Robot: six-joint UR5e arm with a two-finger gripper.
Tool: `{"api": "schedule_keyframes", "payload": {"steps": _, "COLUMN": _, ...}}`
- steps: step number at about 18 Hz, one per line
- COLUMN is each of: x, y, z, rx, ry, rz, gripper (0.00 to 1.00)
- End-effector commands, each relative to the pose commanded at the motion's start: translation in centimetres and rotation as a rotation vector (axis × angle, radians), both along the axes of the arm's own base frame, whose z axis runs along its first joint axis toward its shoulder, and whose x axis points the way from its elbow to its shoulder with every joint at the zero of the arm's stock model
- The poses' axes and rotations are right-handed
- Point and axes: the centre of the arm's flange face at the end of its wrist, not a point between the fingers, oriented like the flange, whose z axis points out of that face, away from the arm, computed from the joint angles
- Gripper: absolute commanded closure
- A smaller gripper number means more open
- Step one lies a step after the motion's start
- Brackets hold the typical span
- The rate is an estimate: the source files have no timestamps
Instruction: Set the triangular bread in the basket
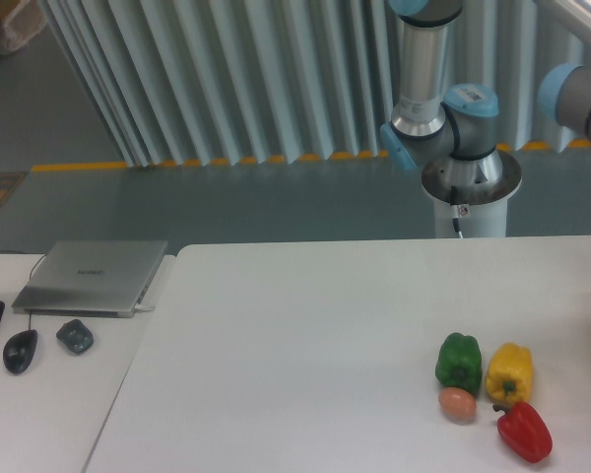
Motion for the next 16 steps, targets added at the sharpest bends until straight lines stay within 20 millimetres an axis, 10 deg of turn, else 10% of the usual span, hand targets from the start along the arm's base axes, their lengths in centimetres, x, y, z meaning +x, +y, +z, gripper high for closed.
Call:
{"api": "schedule_keyframes", "payload": {"steps": 8, "x": -5.3, "y": -1.6, "z": -2.2, "rx": 0.062, "ry": 0.127, "rz": 0.086, "gripper": 0.73}}
{"api": "schedule_keyframes", "payload": {"steps": 12, "x": -5.6, "y": -2.1, "z": -2.9, "rx": 0.06, "ry": 0.118, "rz": 0.097, "gripper": 0.0}}
{"api": "schedule_keyframes", "payload": {"steps": 16, "x": -5.5, "y": -2.1, "z": -2.9, "rx": 0.06, "ry": 0.118, "rz": 0.087, "gripper": 0.0}}
